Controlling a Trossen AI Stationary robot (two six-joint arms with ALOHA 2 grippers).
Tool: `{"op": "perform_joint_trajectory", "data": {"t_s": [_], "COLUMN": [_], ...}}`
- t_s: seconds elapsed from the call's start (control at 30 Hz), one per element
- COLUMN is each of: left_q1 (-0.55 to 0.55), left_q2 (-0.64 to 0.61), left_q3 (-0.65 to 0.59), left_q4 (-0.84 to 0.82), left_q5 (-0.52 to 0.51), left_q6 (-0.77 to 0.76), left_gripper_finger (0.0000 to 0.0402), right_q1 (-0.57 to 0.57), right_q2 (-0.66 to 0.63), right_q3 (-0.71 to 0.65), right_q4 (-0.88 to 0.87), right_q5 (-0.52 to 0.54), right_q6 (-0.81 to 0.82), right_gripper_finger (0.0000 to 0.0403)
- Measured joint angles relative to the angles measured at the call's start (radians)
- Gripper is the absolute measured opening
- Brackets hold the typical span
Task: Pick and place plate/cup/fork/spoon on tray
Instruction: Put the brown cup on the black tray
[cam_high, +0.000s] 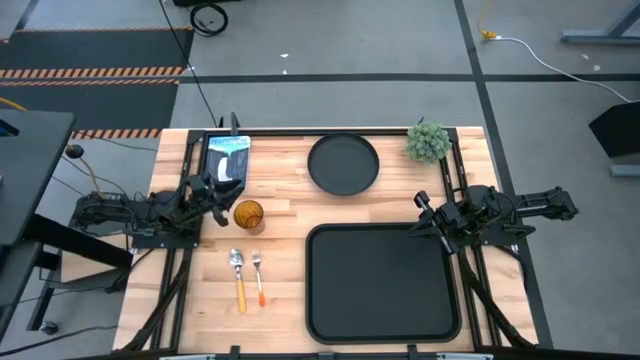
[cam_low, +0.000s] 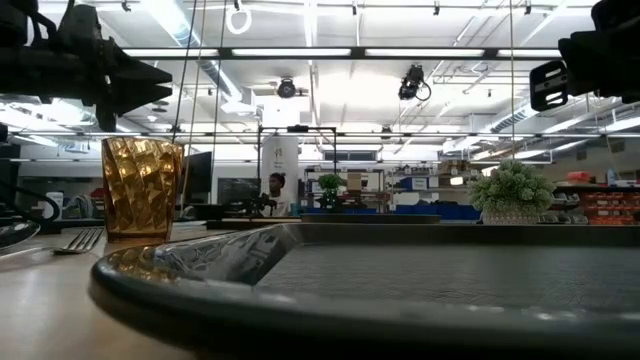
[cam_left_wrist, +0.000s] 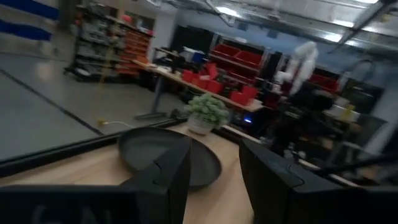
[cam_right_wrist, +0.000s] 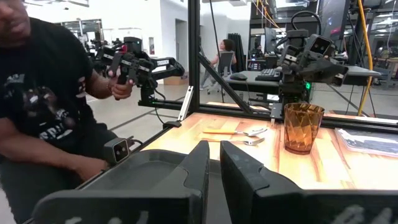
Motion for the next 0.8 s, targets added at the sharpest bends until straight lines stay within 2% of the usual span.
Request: {"op": "perform_joint_trajectory", "data": {"t_s": [0.2, 0.3, 0.43, 0.6, 0.8], "left_q1": [0.006, 0.005, 0.005, 0.006, 0.037], "left_q2": [0.035, 0.092, 0.2, 0.332, 0.5], "left_q3": [0.0, 0.022, 0.111, 0.266, 0.449], "left_q4": [-0.004, -0.065, -0.149, -0.354, -0.666], "left_q5": [0.141, 0.158, 0.158, 0.141, 0.112], "left_q6": [-0.082, -0.112, -0.122, -0.105, -0.198], "left_gripper_finger": [0.0144, 0.0144, 0.0144, 0.0145, 0.0161], "right_q1": [0.0, 0.0, 0.0, 0.0, 0.0], "right_q2": [0.0, 0.0, 0.0, 0.0, 0.0], "right_q3": [0.0, 0.0, 0.0, 0.0, 0.0], "right_q4": [0.0, 0.0, 0.0, 0.0, 0.0], "right_q5": [0.0, 0.0, 0.0, 0.0, 0.0], "right_q6": [0.0, 0.0, 0.0, 0.0, 0.0], "right_gripper_finger": [0.0045, 0.0045, 0.0045, 0.0045, 0.0045]}}
